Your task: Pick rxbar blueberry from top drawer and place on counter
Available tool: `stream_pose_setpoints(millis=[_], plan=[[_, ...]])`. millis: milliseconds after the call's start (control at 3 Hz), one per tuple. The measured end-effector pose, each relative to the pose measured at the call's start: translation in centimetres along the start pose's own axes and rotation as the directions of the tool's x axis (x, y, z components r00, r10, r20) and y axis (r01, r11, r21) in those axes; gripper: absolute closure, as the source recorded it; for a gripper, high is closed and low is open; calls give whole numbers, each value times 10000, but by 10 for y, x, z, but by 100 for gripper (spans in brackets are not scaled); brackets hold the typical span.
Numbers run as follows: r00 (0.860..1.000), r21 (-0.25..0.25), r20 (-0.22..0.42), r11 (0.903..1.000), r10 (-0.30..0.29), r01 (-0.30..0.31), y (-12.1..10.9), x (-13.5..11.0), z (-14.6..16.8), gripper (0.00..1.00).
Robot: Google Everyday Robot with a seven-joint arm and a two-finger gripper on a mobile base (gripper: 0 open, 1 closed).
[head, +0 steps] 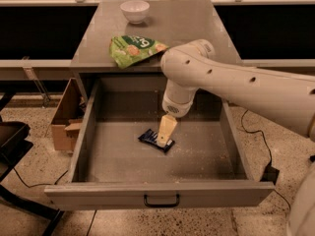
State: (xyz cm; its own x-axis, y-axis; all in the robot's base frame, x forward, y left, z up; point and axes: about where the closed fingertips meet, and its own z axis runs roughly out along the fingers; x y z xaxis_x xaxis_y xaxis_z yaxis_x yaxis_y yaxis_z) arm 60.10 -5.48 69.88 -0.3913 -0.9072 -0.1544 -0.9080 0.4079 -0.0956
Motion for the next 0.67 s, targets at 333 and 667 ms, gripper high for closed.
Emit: stream_pose_setpoints(millis=[333, 667], plan=[[9993, -100, -376, 9999, 60, -64, 1, 2, 29, 0], [9989, -240, -468, 9997, 94, -105, 1, -7, 51, 0]])
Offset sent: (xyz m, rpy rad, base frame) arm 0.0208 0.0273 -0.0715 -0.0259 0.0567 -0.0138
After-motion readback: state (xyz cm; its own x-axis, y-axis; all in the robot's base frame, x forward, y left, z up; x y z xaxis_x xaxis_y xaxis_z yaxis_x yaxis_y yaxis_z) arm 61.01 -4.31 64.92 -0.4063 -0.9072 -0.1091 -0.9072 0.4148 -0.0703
